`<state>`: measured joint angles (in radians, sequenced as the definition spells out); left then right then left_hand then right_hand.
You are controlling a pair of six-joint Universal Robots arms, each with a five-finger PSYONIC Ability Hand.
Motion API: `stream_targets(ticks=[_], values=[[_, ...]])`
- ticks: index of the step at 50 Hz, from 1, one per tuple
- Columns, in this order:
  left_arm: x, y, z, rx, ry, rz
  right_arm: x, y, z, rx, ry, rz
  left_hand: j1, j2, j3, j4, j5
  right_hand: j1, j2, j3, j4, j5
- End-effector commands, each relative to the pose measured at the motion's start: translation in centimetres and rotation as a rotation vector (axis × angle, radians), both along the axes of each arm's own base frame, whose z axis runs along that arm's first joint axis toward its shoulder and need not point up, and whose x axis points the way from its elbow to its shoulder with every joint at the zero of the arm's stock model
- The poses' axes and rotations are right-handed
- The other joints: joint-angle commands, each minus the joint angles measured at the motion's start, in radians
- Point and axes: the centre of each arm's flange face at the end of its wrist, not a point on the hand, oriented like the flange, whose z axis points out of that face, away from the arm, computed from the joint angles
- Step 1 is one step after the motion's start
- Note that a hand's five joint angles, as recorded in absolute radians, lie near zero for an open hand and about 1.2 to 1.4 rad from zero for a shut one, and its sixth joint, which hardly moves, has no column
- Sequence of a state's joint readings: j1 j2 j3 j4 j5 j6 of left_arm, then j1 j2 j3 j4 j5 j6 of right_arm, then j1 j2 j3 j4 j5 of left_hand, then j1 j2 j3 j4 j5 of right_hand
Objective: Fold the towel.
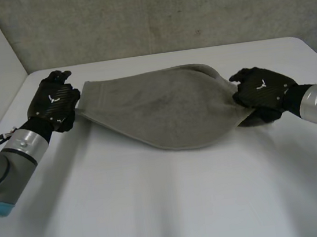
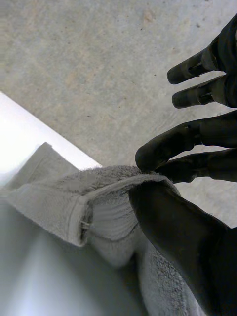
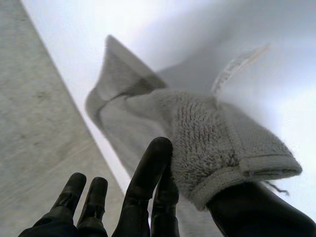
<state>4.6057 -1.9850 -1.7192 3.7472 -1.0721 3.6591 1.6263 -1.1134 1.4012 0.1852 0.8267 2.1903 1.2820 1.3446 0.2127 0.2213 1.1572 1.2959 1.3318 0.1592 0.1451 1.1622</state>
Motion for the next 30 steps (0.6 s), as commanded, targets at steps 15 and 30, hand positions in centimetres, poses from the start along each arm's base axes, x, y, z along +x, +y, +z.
stream_targets(ticks=[15,30], values=[[1.9,7.6,11.4,0.043,0.080,0.075,-3.5,2.0,10.9,-0.095,-0.194,-0.268,0.114,0.052,-0.038,-0.047,0.064,0.100,0.064,0.015,0.029,0.060],[3.5,8.9,21.6,-0.152,0.404,0.150,-4.8,0.4,18.6,-0.299,-0.347,-0.336,0.114,0.052,-0.038,-0.047,0.064,0.100,0.064,0.015,0.029,0.060]])
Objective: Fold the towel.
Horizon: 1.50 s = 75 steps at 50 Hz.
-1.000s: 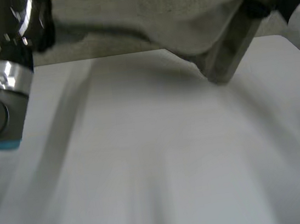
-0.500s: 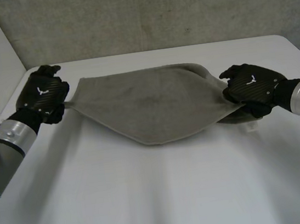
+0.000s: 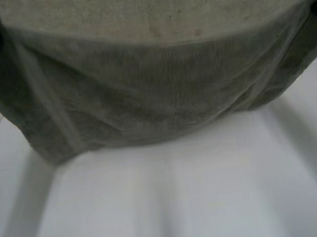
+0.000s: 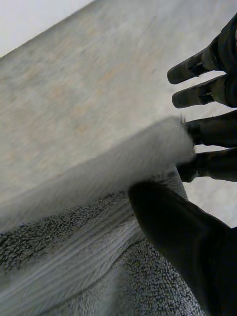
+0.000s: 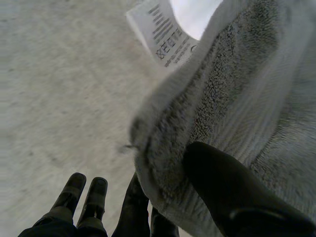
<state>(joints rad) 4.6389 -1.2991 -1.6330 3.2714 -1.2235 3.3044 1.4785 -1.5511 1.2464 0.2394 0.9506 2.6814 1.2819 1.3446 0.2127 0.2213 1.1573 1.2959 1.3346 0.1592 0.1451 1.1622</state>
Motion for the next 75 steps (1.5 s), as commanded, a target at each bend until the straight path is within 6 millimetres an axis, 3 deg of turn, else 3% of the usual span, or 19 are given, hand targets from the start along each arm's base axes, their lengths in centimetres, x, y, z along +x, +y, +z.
stream_targets(ticks=[1,7,9,10,12,15,17,18,20,26,29,31,37,42,45,50,58,65,75], values=[[0.3,-2.2,1.3,-0.016,0.052,0.047,1.6,-2.0,1.0,-0.101,0.016,-0.005,0.114,0.052,-0.038,-0.047,0.064,0.100,0.062,0.015,0.029,0.060],[-0.4,-6.1,0.1,0.008,0.060,0.062,3.7,-4.7,0.3,-0.225,0.070,-0.027,0.114,0.052,-0.038,-0.047,0.064,0.100,0.062,0.015,0.029,0.060],[-2.5,-8.9,-1.0,-0.018,0.064,0.033,4.8,-7.2,-0.3,-0.333,0.123,-0.057,0.114,0.052,-0.038,-0.047,0.064,0.100,0.062,0.015,0.029,0.060],[-2.5,-8.9,-1.0,-0.018,0.064,0.033,4.8,-7.2,-0.3,-0.333,0.124,-0.057,0.114,0.052,-0.038,-0.047,0.064,0.100,0.062,0.015,0.029,0.060],[-4.3,-11.7,-1.8,-0.123,0.041,0.029,6.7,-9.6,-1.1,-0.461,0.177,-0.080,0.114,0.052,-0.038,-0.047,0.064,0.100,0.062,0.015,0.029,0.060],[-5.0,-13.0,-1.9,-0.206,0.025,0.036,7.6,-10.6,-1.0,-0.543,0.189,-0.101,0.114,0.052,-0.038,-0.047,0.064,0.100,0.062,0.015,0.029,0.060],[-6.2,-14.5,-1.1,-0.400,0.015,0.048,8.1,-12.2,1.1,-0.708,0.162,-0.170,0.114,0.052,-0.038,-0.047,0.064,0.100,0.062,0.015,0.029,0.060],[-6.2,-14.5,-1.1,-0.401,0.015,0.048,8.1,-12.2,1.1,-0.708,0.162,-0.170,0.114,0.052,-0.038,-0.047,0.064,0.100,0.062,0.015,0.029,0.060],[-7.1,-13.6,2.0,-0.616,0.086,0.057,7.9,-11.7,5.1,-0.835,0.065,-0.220,0.114,0.052,-0.038,-0.047,0.064,0.100,0.062,0.015,0.029,0.060],[-7.6,-11.8,3.5,-0.664,0.154,0.025,7.1,-10.1,7.2,-0.818,-0.044,-0.154,0.114,0.052,-0.038,-0.047,0.064,0.100,0.062,0.015,0.029,0.060],[-7.0,-11.8,2.6,-0.603,0.153,-0.004,6.2,-10.3,5.5,-0.713,-0.062,-0.063,0.114,0.052,-0.038,-0.047,0.064,0.100,0.062,0.015,0.029,0.060],[-6.8,-12.3,-0.3,-0.492,0.122,-0.061,5.2,-10.9,2.8,-0.596,-0.055,-0.001,0.114,0.052,-0.038,-0.047,0.064,0.100,0.062,0.015,0.029,0.060],[-5.7,-12.8,-4.8,-0.351,0.048,-0.109,4.4,-10.7,0.1,-0.476,-0.022,0.078,0.114,0.052,-0.038,-0.047,0.064,0.100,0.062,0.015,0.029,0.060],[-3.8,-12.5,-10.5,-0.182,-0.015,-0.108,4.4,-9.7,-6.1,-0.258,0.029,0.231,0.114,0.052,-0.038,-0.047,0.064,0.100,0.062,0.015,0.029,0.060],[-3.4,-12.2,-11.8,-0.138,-0.025,-0.107,4.2,-9.4,-7.5,-0.205,0.033,0.265,0.114,0.052,-0.038,-0.047,0.064,0.100,0.062,0.015,0.029,0.060],[-1.4,-11.1,-16.1,0.033,-0.067,-0.103,4.1,-6.7,-13.4,-0.008,0.050,0.369,0.114,0.052,-0.038,-0.047,0.064,0.100,0.062,0.015,0.029,0.060],[-0.7,-8.4,-18.4,0.192,-0.191,-0.140,3.2,-3.1,-18.2,0.117,0.165,0.377,0.114,0.052,-0.038,-0.047,0.064,0.100,0.062,0.015,0.029,0.060],[-1.0,-5.9,-17.6,0.283,-0.259,-0.204,2.4,-0.9,-18.1,0.169,0.272,0.378,0.114,0.052,-0.038,-0.047,0.064,0.100,0.062,0.015,0.029,0.060],[0.2,-3.7,-14.8,0.297,-0.260,-0.206,0.8,2.1,-14.9,0.263,0.282,0.381,0.114,0.052,-0.038,-0.047,0.064,0.100,0.062,0.015,0.029,0.060]])
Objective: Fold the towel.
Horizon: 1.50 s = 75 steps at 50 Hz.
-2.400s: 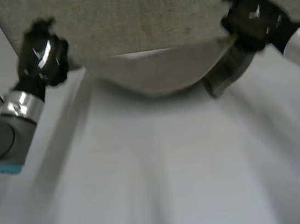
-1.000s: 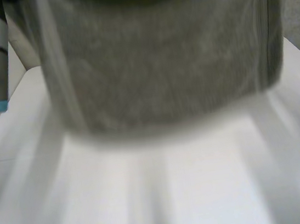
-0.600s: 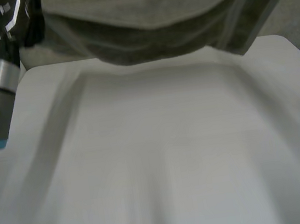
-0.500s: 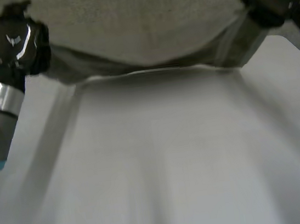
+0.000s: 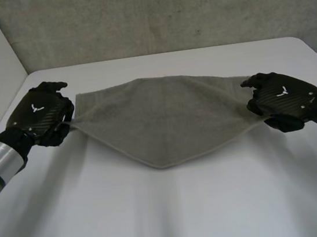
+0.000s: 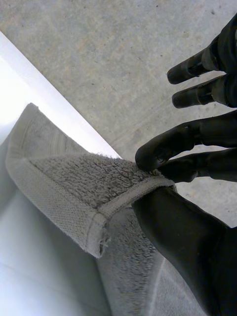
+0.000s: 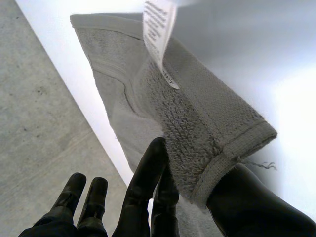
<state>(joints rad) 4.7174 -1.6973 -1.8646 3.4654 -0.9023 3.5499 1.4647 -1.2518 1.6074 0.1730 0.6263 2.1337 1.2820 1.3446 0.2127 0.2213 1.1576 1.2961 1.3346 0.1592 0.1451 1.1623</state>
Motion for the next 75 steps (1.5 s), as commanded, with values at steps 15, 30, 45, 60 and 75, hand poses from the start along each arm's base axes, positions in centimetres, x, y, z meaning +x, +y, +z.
stream_targets(ticks=[15,30,45,60,75], values=[[1.3,5.4,1.1,-0.026,-0.217,-0.007,-6.3,2.9,4.0,-0.027,0.122,-0.147,0.114,0.052,-0.038,-0.047,0.064,0.100,0.062,0.015,0.029,0.059],[0.7,9.6,3.4,0.002,-0.250,-0.047,-6.9,5.9,6.0,0.027,0.190,-0.049,0.114,0.052,-0.038,-0.047,0.064,0.100,0.062,0.015,0.029,0.059],[-1.5,3.0,0.1,0.086,-0.271,-0.096,-5.0,-0.6,4.6,0.145,0.000,0.102,0.114,0.052,-0.038,-0.047,0.064,0.100,0.062,0.015,0.029,0.059],[-4.7,-4.7,-2.2,0.006,-0.248,0.000,-2.4,-7.9,0.2,0.091,0.074,-0.061,0.114,0.052,-0.038,-0.047,0.064,0.100,0.062,0.015,0.029,0.059],[-5.9,-7.9,-4.2,-0.129,-0.141,0.051,-2.0,-12.0,-2.1,0.003,-0.047,-0.231,0.114,0.052,-0.038,-0.047,0.064,0.100,0.062,0.015,0.029,0.059]])
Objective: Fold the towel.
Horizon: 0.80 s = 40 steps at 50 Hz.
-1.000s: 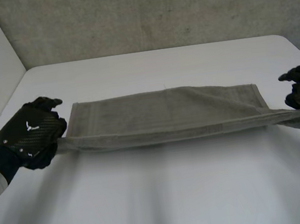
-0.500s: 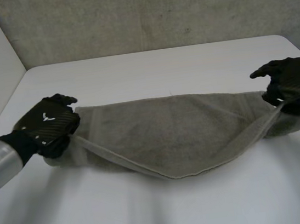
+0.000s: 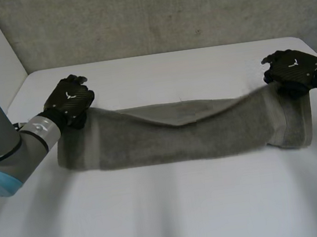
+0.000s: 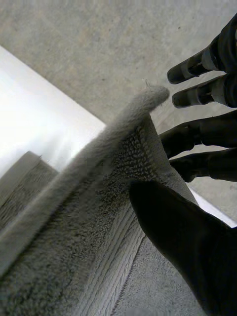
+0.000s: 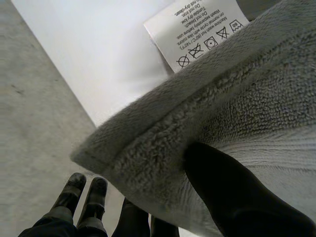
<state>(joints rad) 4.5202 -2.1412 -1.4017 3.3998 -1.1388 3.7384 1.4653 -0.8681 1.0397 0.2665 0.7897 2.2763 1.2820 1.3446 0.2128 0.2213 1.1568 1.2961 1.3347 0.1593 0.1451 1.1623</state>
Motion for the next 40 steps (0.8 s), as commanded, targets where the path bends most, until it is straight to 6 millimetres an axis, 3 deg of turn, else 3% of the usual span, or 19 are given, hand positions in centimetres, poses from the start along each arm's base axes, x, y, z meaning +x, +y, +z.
stream_targets(ticks=[1,15,36,37,38,39,40], values=[[-0.3,-1.0,-0.5,-0.062,0.042,0.026,0.2,-1.3,-1.3,-0.019,-0.042,-0.050,0.114,0.052,-0.038,-0.047,0.065,0.100,0.062,0.015,0.029,0.059],[-0.9,-2.8,-1.4,-0.122,0.072,0.063,2.1,-2.5,-3.9,-0.049,-0.064,-0.072,0.114,0.052,-0.038,-0.047,0.065,0.100,0.062,0.015,0.029,0.059],[-1.8,-3.4,-3.7,-0.112,0.069,0.054,1.8,-4.5,-6.5,-0.091,-0.055,-0.158,0.114,0.052,-0.038,-0.047,0.065,0.092,0.054,0.015,0.029,0.052],[-1.9,-3.4,-3.7,-0.115,0.069,0.060,2.0,-4.5,-6.8,-0.089,-0.053,-0.161,0.114,0.052,-0.038,-0.047,0.065,-0.553,-0.591,0.015,0.029,-0.594],[-1.8,-3.4,-3.7,-0.119,0.069,0.071,2.0,-4.5,-6.8,-0.089,-0.053,-0.161,-0.080,-0.143,-0.038,-0.047,-0.129,-0.559,-0.598,0.015,0.029,-0.600],[-1.8,-3.4,-3.7,-0.119,0.069,0.071,2.2,-4.5,-6.9,-0.096,-0.050,-0.166,-0.082,-0.145,-0.038,-0.047,-0.131,-1.178,-1.217,0.015,0.029,-1.162],[-1.9,-3.4,-3.7,-0.119,0.069,0.077,2.3,-4.7,-6.8,-0.110,-0.046,-0.178,-0.376,-0.438,-0.038,-0.047,-0.425,-1.295,-1.334,0.015,0.029,-1.162]])
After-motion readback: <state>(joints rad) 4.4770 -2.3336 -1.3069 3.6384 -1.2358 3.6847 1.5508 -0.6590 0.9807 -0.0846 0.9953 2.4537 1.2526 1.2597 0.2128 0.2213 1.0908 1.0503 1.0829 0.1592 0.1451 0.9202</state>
